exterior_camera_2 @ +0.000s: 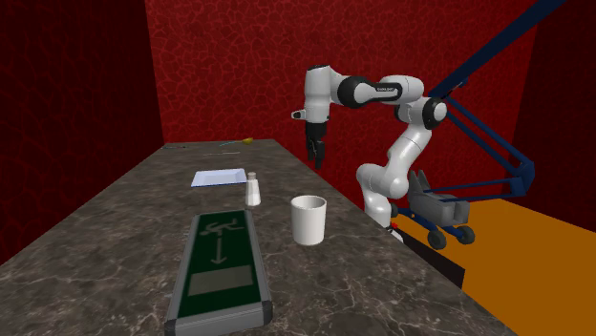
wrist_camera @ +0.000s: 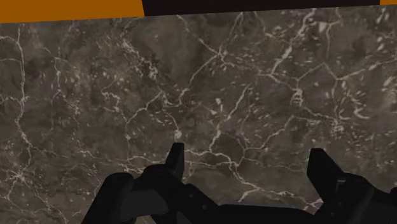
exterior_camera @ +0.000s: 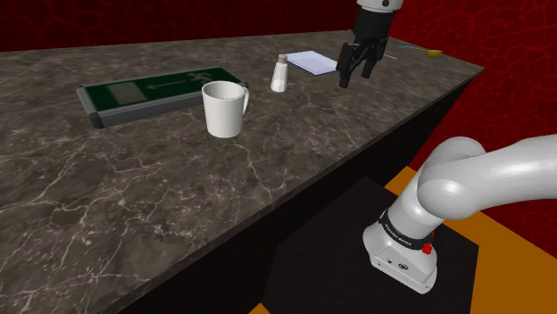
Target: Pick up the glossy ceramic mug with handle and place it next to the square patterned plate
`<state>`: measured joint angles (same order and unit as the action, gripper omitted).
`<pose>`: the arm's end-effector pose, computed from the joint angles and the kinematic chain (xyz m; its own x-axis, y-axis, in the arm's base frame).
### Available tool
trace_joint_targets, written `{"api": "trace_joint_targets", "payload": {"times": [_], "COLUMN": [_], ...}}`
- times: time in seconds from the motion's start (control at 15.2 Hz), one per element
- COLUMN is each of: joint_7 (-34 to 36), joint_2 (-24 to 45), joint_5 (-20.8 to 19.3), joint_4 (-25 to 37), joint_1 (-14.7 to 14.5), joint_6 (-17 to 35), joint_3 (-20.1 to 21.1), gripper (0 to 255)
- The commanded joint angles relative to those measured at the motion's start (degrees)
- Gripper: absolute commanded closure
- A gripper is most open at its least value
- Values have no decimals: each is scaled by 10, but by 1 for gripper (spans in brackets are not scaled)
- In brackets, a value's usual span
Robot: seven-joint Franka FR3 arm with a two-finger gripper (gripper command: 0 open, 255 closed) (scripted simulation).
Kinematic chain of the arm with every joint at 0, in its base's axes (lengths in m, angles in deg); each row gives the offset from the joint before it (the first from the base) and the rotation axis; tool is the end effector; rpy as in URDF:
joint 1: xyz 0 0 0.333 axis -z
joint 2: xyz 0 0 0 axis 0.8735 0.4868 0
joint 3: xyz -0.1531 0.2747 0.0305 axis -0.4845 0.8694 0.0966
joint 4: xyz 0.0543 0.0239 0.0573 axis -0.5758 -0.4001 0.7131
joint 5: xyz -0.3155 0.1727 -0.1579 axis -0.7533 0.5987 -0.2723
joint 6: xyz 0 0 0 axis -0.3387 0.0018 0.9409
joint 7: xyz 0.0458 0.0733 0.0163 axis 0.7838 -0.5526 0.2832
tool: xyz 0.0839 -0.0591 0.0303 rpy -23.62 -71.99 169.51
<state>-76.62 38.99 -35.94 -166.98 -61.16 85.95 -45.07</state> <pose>0.3028 -0.0047 0.5822 0.9879 -0.1547 -0.0083 -0.1528 -0.9817 0.1133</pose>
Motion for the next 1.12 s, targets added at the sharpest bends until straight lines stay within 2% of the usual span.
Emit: {"api": "trace_joint_targets", "payload": {"times": [0.0, 0.53, 1.06], "joint_7": [0, 70, 139], "joint_2": [0, 112, 241], "joint_5": [0, 55, 79], "joint_4": [0, 74, 183], "joint_1": [0, -34, -59], "joint_6": [0, 30, 48], "joint_3": [0, 74, 143], "gripper": [0, 0, 0]}}
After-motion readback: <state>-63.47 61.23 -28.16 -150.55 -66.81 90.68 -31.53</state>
